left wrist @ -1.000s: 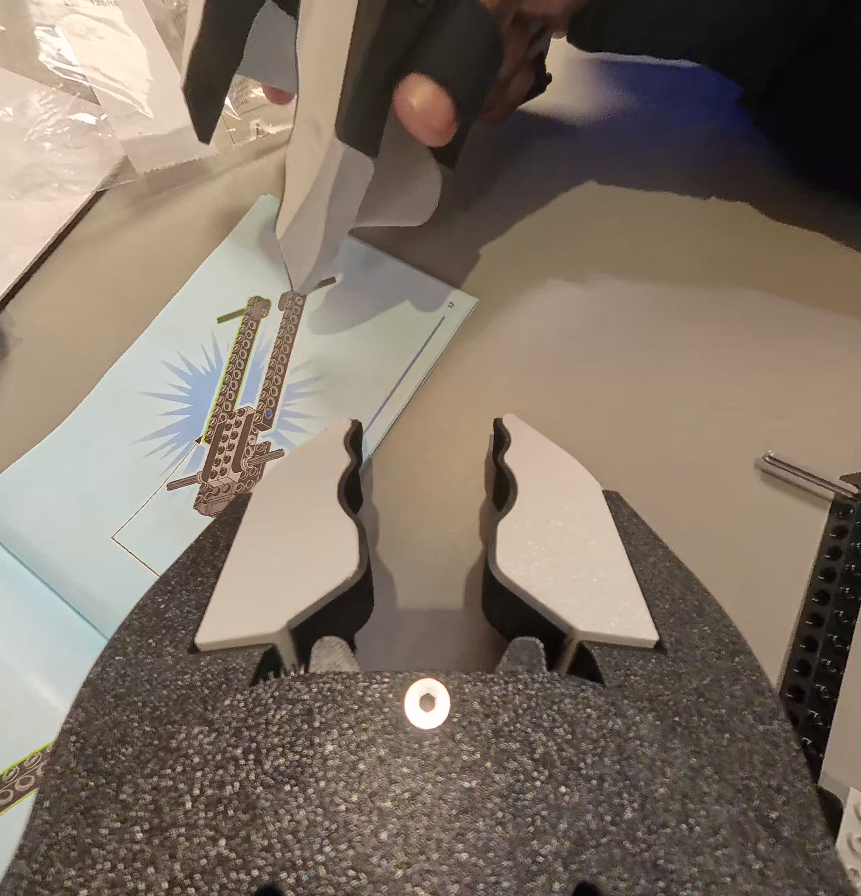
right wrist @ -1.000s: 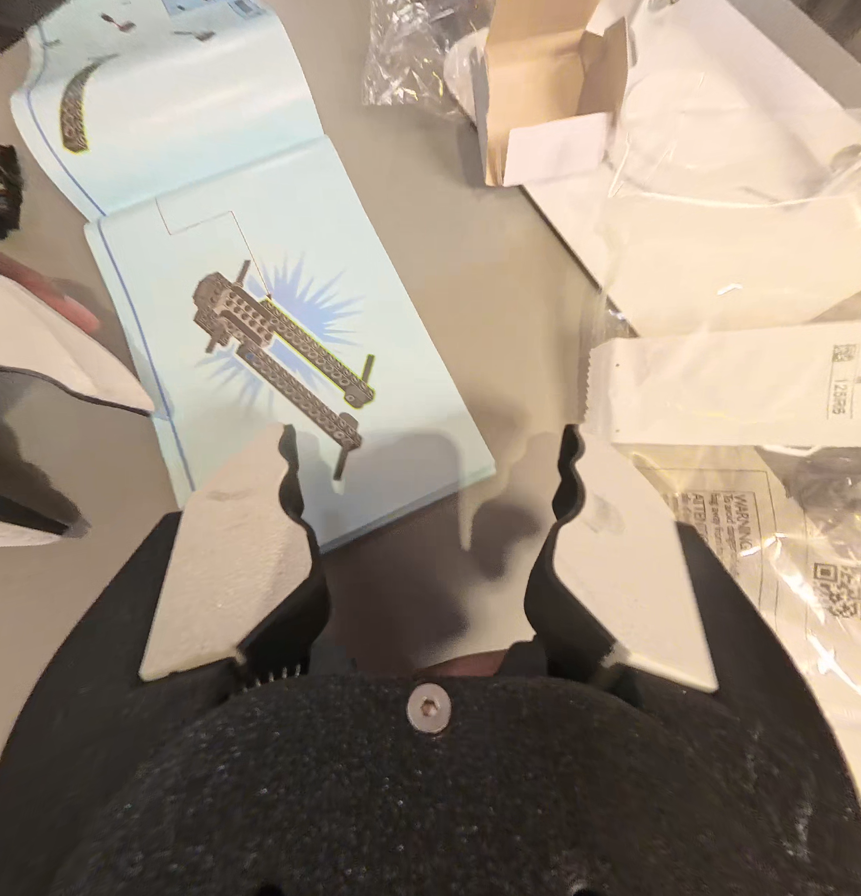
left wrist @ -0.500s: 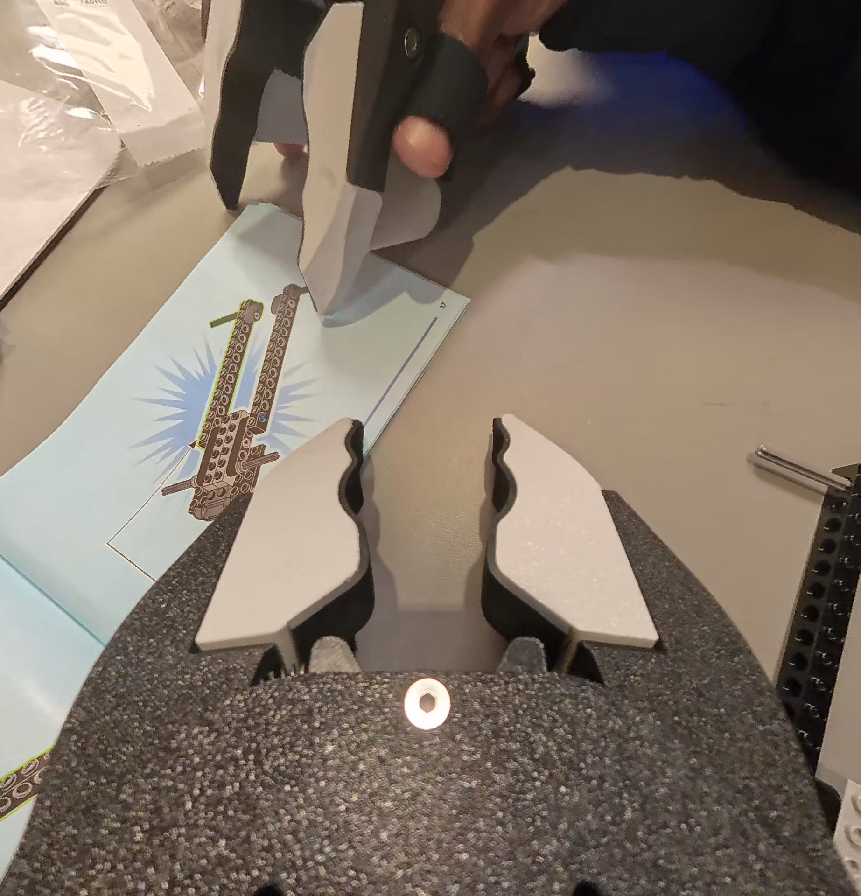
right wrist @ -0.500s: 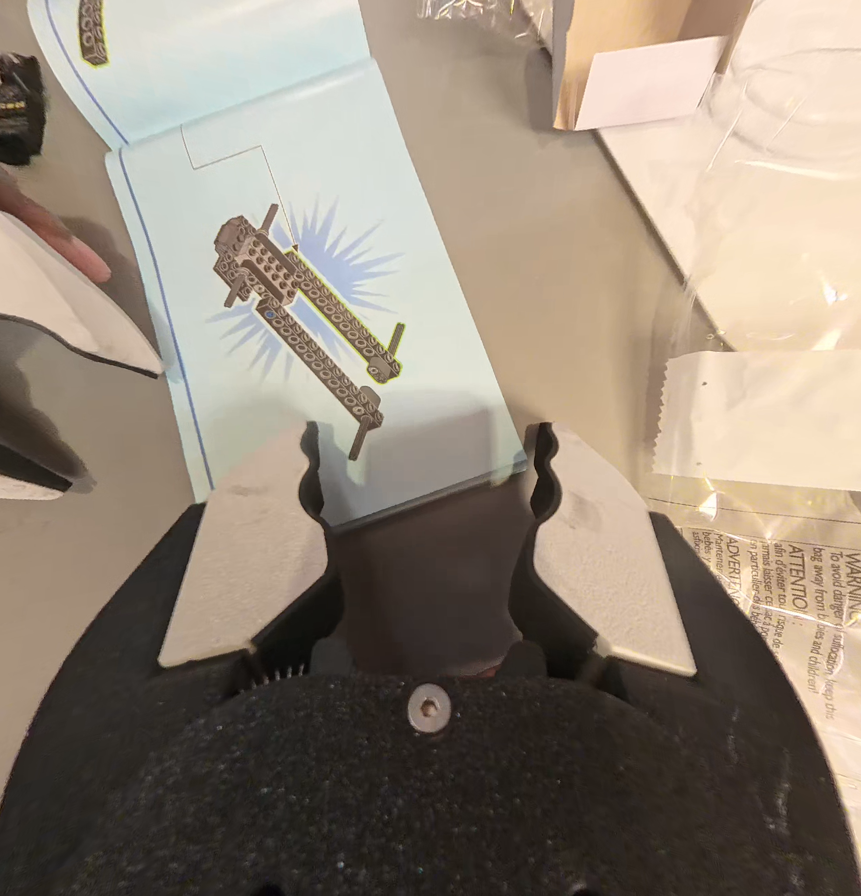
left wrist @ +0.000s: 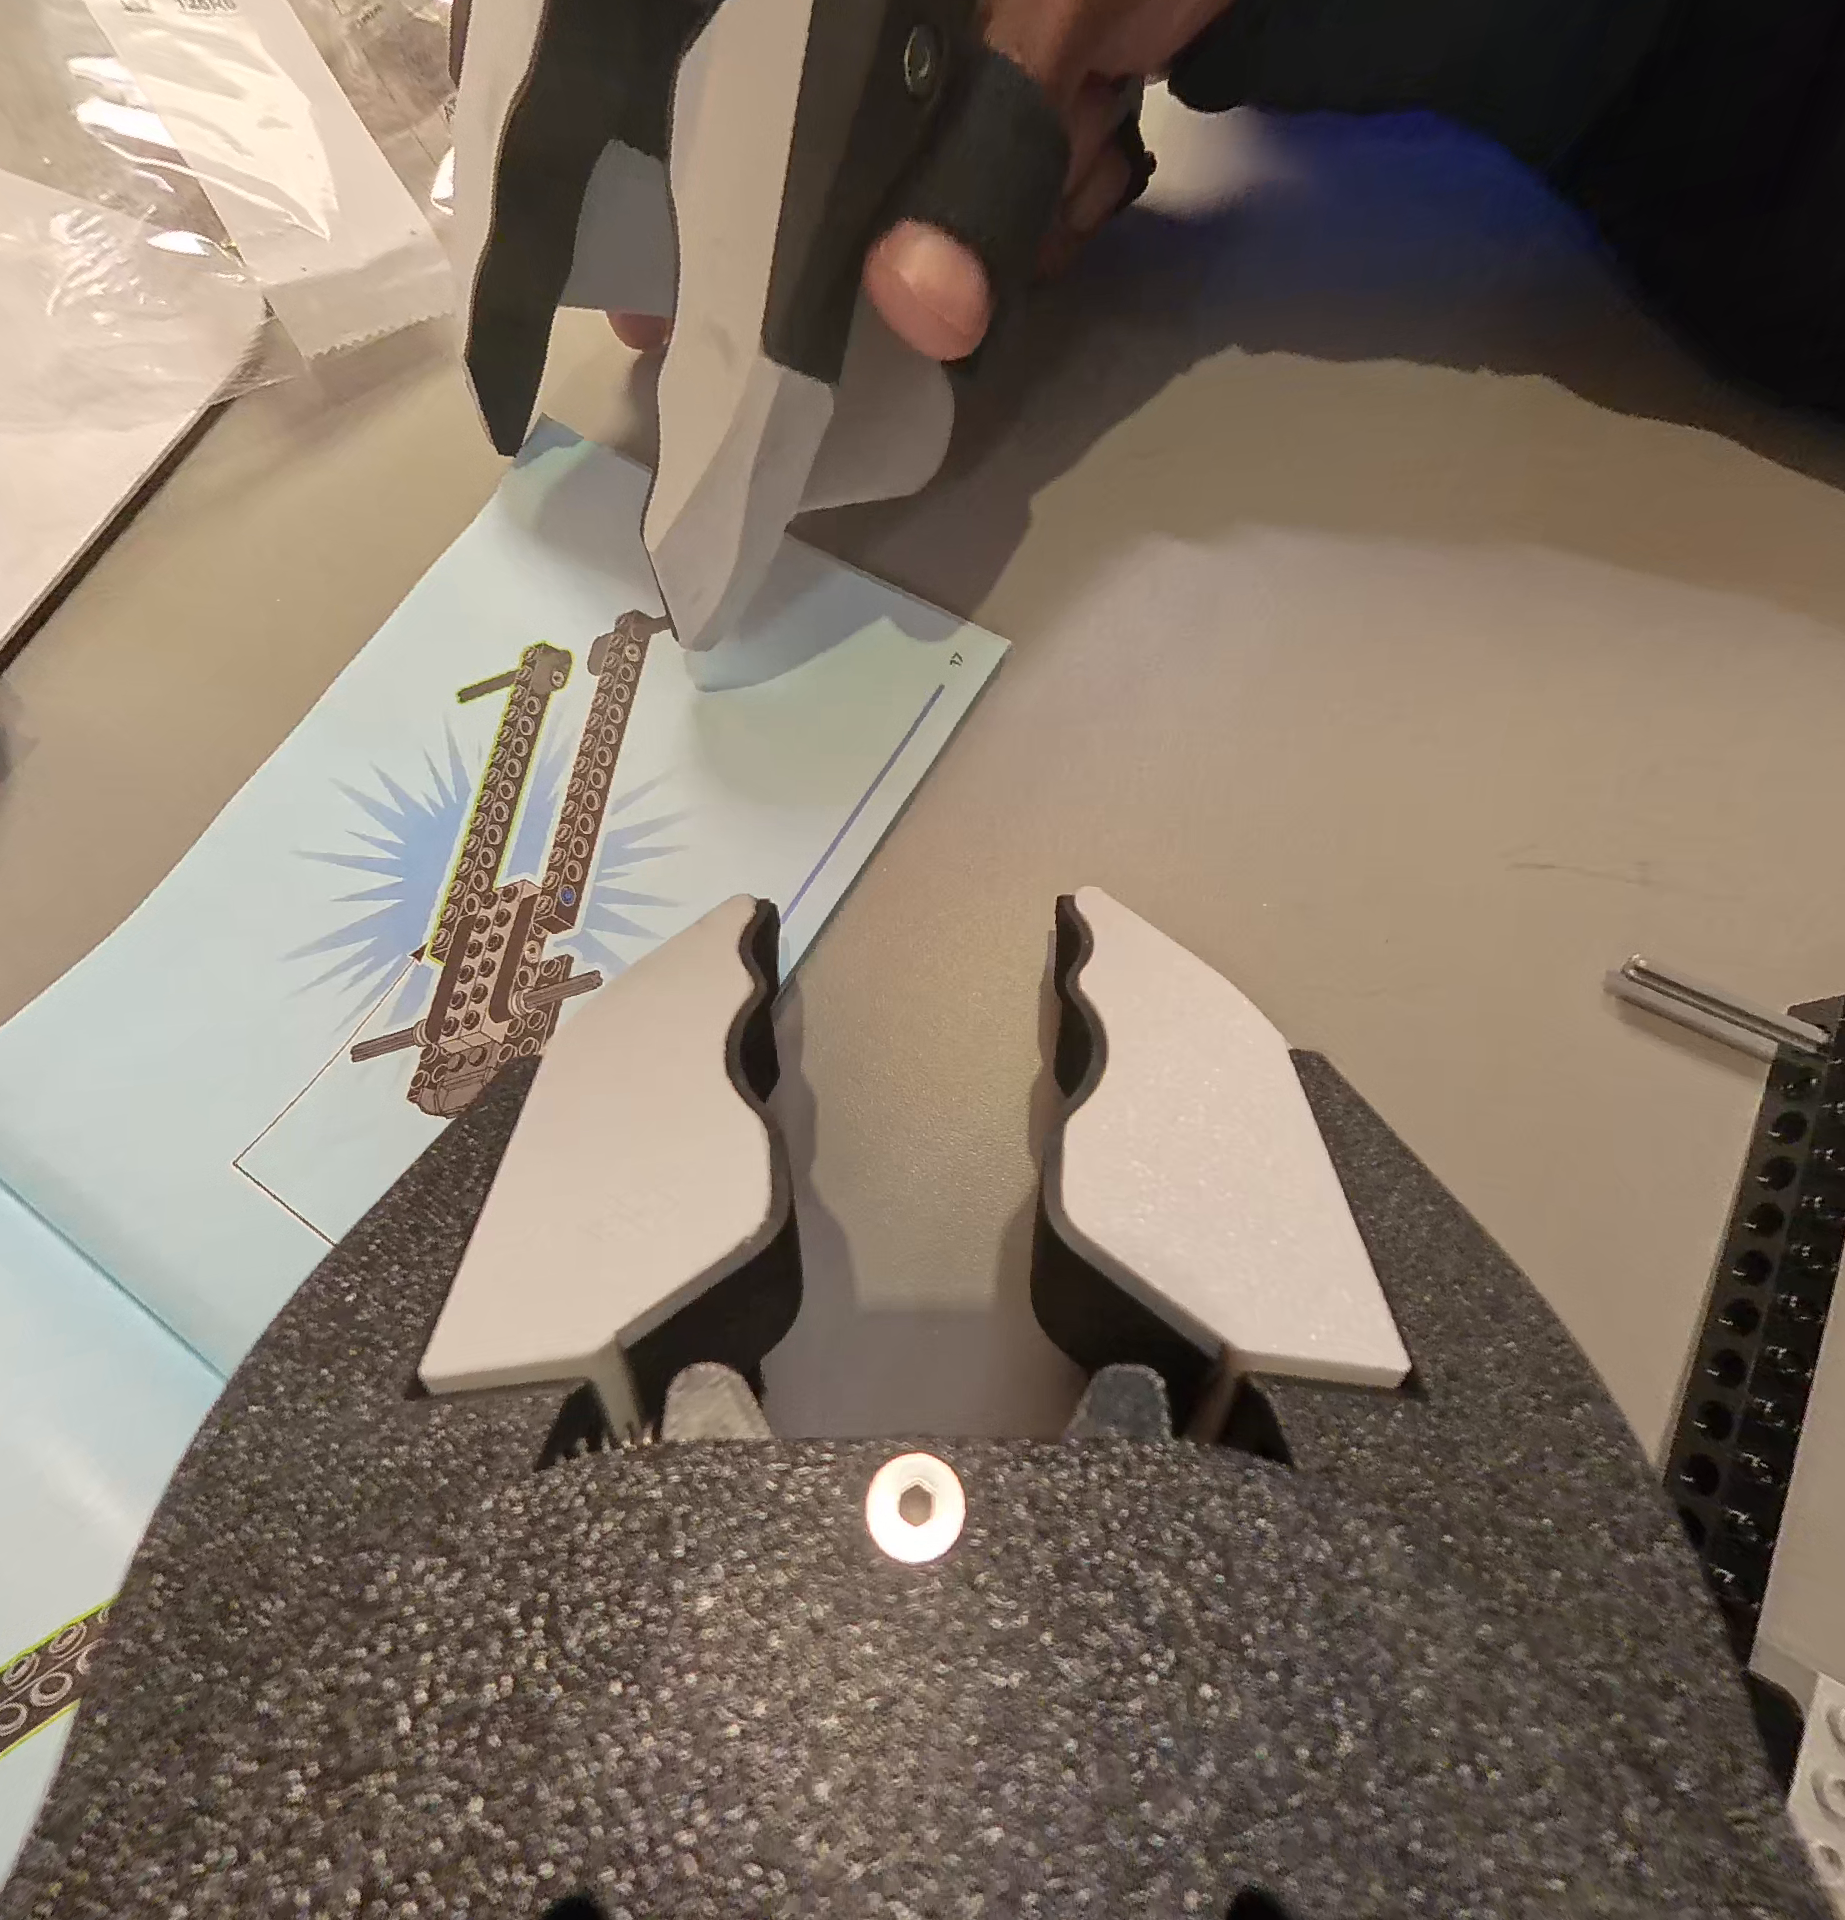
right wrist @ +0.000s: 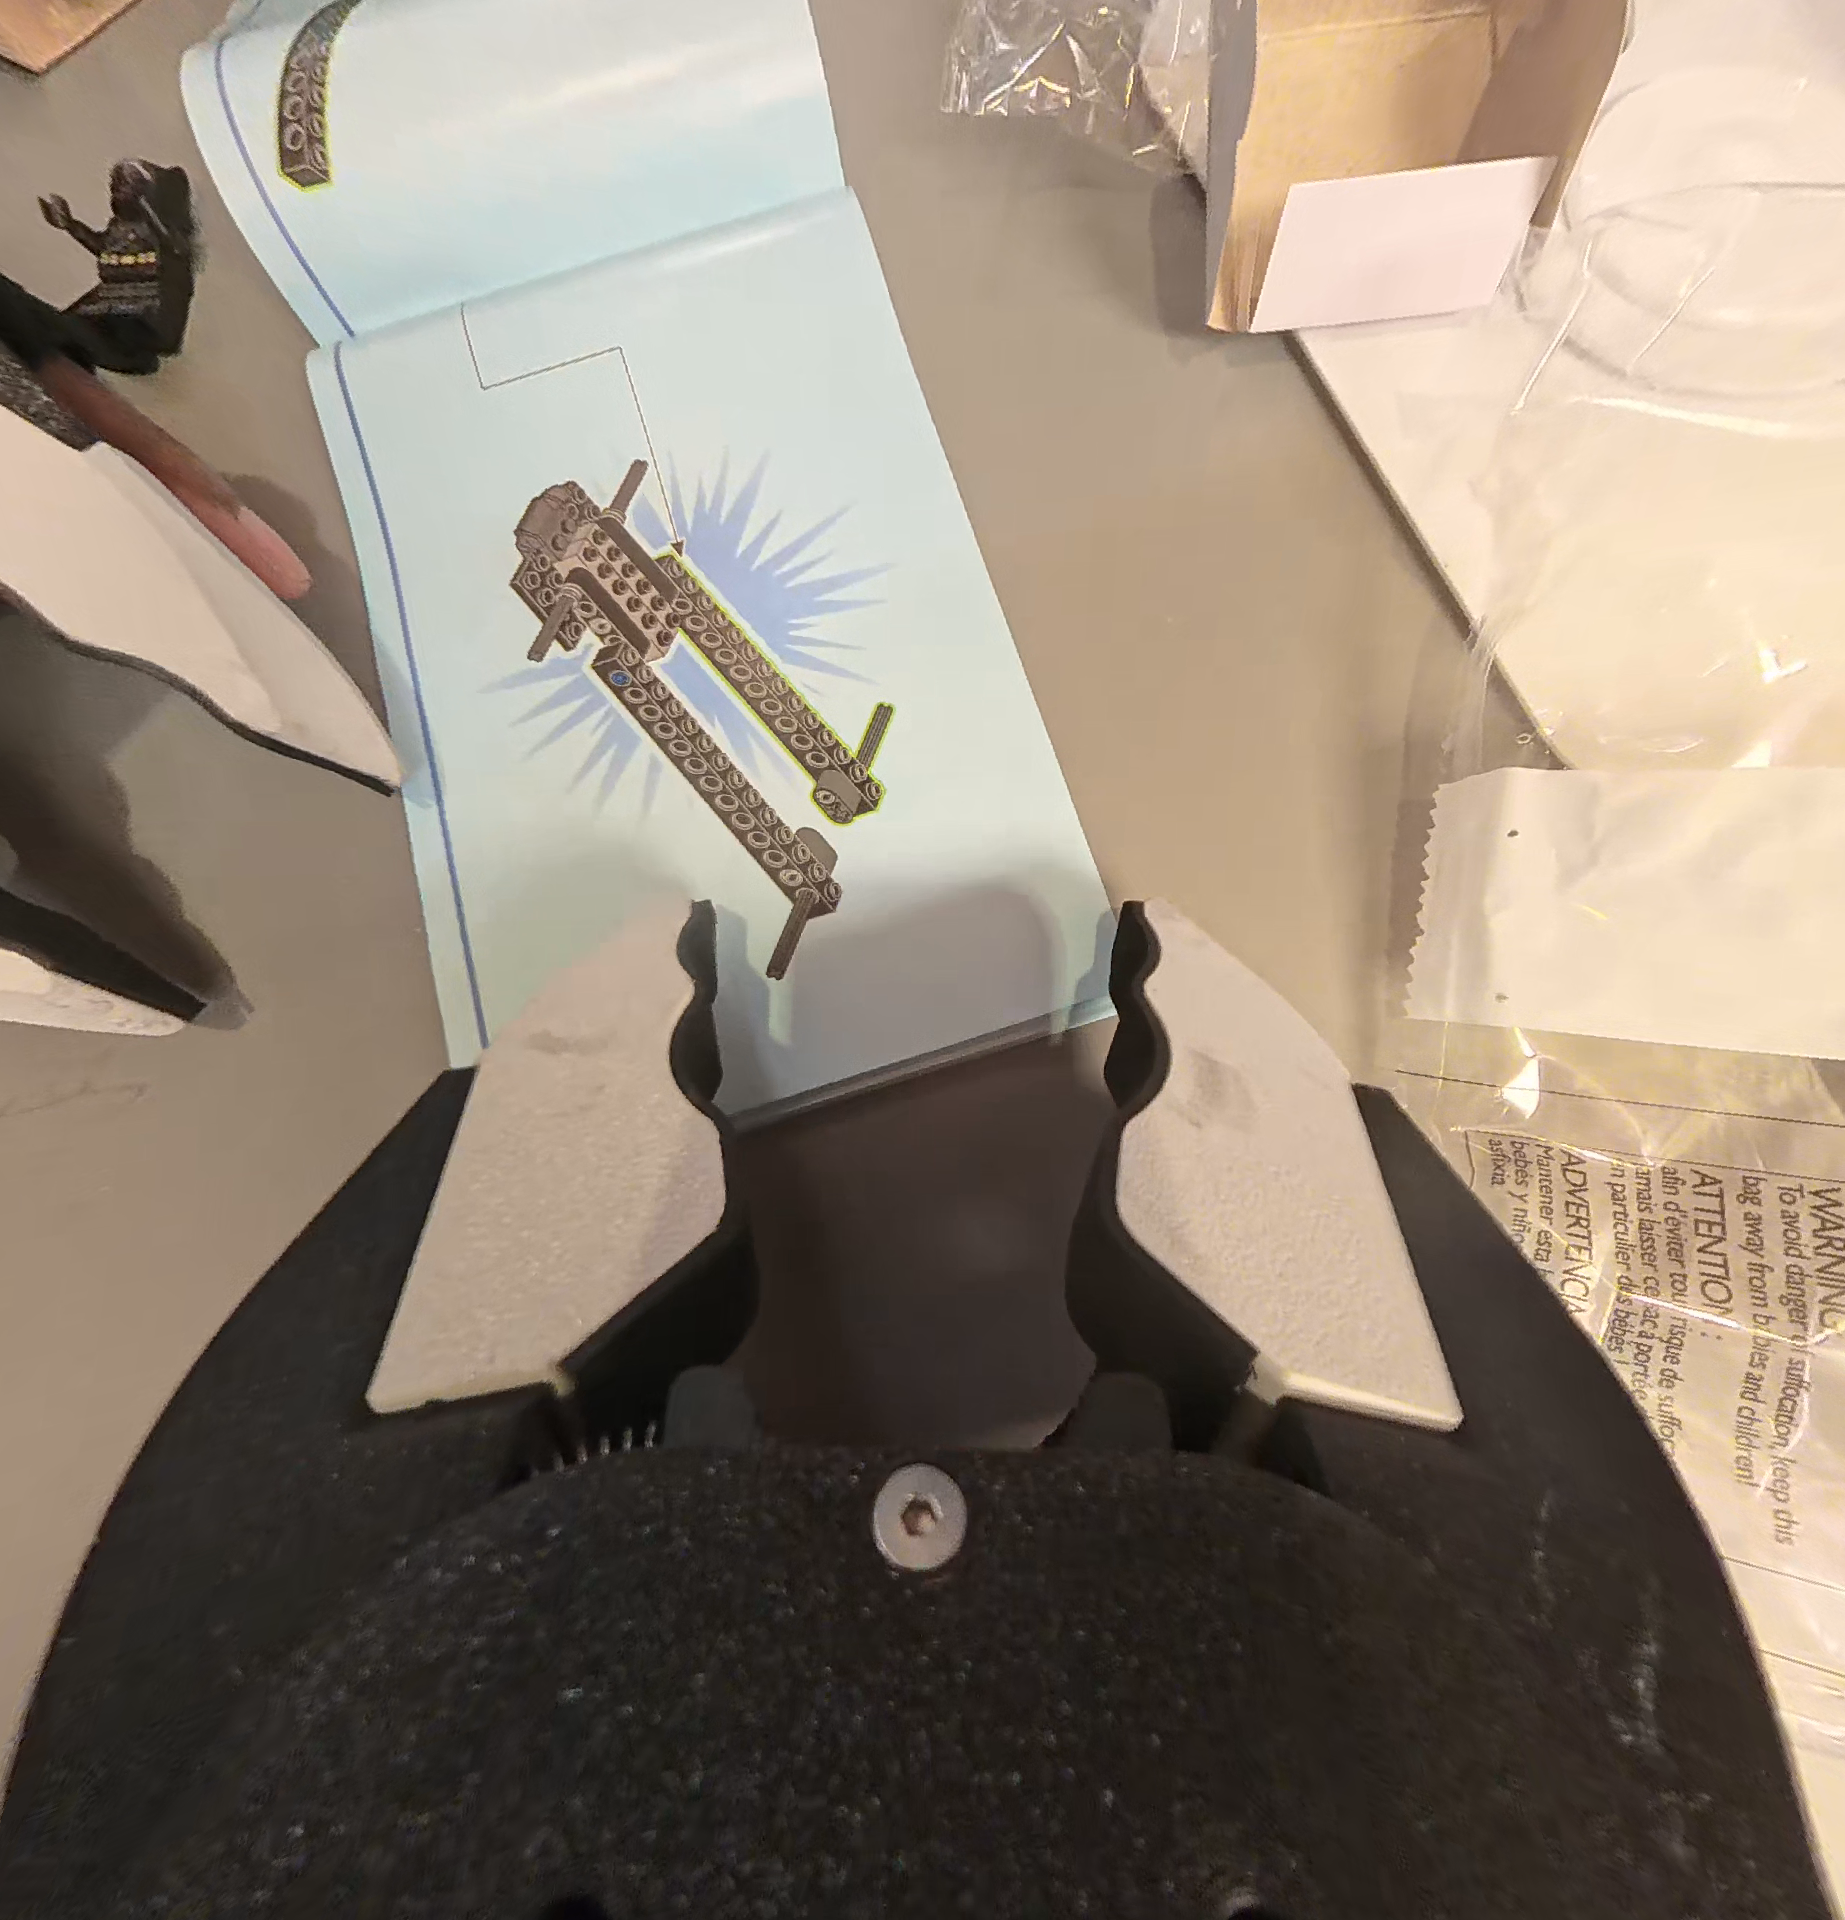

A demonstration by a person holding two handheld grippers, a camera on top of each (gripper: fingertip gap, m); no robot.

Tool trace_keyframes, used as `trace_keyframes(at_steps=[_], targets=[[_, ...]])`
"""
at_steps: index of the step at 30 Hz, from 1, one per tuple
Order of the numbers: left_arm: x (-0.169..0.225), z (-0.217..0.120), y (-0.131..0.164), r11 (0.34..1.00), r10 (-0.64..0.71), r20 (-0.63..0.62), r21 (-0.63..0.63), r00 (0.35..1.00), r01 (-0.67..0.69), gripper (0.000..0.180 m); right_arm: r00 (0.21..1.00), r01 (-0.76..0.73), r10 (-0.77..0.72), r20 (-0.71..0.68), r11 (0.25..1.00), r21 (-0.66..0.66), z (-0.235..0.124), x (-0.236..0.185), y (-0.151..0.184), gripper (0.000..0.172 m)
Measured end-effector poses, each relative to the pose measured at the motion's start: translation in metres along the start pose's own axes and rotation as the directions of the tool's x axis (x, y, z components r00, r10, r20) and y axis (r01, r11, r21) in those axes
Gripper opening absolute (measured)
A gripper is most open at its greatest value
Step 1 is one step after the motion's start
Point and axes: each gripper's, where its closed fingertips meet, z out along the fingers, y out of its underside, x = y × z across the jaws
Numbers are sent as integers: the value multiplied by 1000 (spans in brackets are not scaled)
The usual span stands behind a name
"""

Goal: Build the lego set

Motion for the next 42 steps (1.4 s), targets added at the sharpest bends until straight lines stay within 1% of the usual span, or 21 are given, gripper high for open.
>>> trace_keyframes(at_steps=[15, 21, 25, 28, 33, 42], targets=[[-4, 0, 0, 1000, -23, 11, -1, 1000, 23, 51, 997, -9, 0, 75, 994, 112, -12, -8, -10, 66], [-12, -1, -4, 999, -34, 73, 23, 997, 32, 50, 994, -41, 27, 106, 991, 127, -14, -8, -12, 61], [-18, 1, -10, 999, 0, 131, 38, 991, -6, 49, 992, -84, 71, 106, 988, 126, -15, -4, -10, 60], [-18, 3, -9, 1000, -7, 124, 29, 992, 3, 49, 989, -114, 102, 107, 986, 118, -16, -2, -8, 59], [-20, 0, -11, 997, -60, 100, 54, 993, 54, 49, 982, -162, 149, 117, 981, 106, -17, -1, -6, 56], [-18, 1, -9, 999, -33, 101, 41, 994, 29, 49, 970, -201, 184, 159, 975, 100, -18, -5, -5, 52]])
